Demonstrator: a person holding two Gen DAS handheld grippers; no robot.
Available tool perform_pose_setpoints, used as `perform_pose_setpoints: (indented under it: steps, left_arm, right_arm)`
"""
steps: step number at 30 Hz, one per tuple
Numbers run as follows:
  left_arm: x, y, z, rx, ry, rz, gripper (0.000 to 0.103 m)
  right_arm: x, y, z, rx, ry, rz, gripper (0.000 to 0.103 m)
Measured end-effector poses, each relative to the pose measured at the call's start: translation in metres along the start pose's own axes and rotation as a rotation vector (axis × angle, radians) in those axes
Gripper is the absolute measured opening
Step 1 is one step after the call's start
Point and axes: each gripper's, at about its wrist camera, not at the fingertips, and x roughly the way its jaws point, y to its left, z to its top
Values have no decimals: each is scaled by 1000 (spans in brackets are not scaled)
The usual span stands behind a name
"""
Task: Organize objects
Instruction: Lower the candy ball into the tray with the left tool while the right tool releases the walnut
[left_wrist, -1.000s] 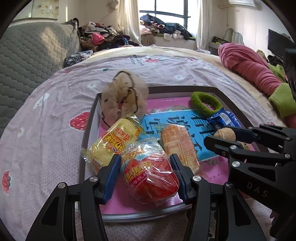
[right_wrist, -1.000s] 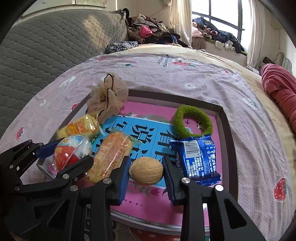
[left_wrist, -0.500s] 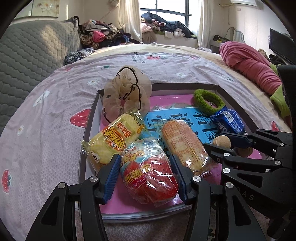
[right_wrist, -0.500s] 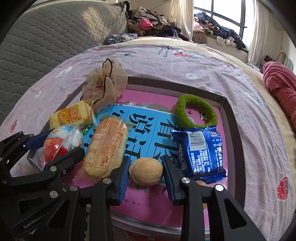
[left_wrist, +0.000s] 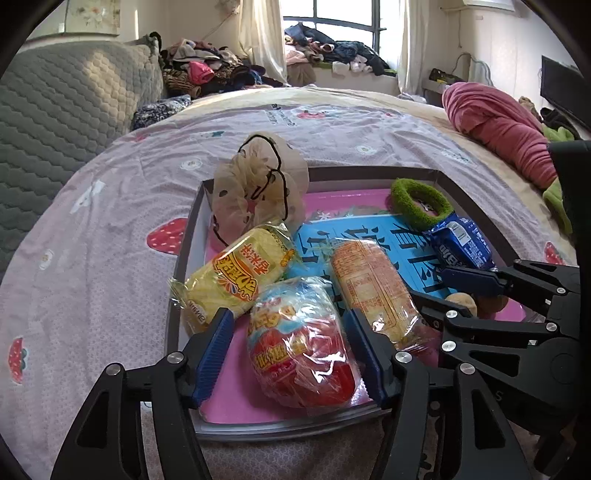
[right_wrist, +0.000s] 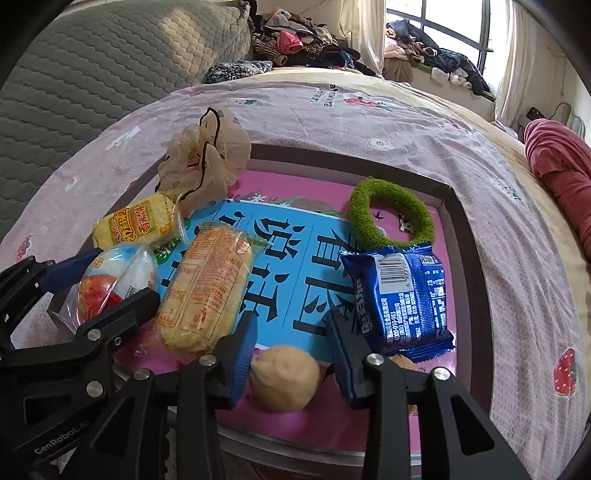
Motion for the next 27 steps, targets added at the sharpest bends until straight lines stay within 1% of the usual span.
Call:
perform_pose_setpoints:
  steps: [5,8,11,17,22,25,27]
  left_arm:
    - [-4,2,1,-3,-7,10,71]
    - [-6,4,2,-10,-9,19,76]
    - [-8,6,4,-24,-10,12,77]
    - [-13,6,5,-24,-16,24,80]
    - [-20,8,8,-32,-30,25,81]
    - [-24,10,9,-43,-35,19,82]
    - [-27,11,10,-43,-43,22,83]
  right_arm:
    - [-2,-2,0,6,-6,-5,46]
    - [-5,-3,0,9,-13,-15,49]
    - [-8,-4,1,20,-18,-11,53]
    - [-12,-4,2,25,-22,-12,55]
    - [-19,-7,4,44,-35,-1,61]
    - [-24,-8,5,58,-47,2,67]
    - [-27,-10,6,68,-54,-2,73]
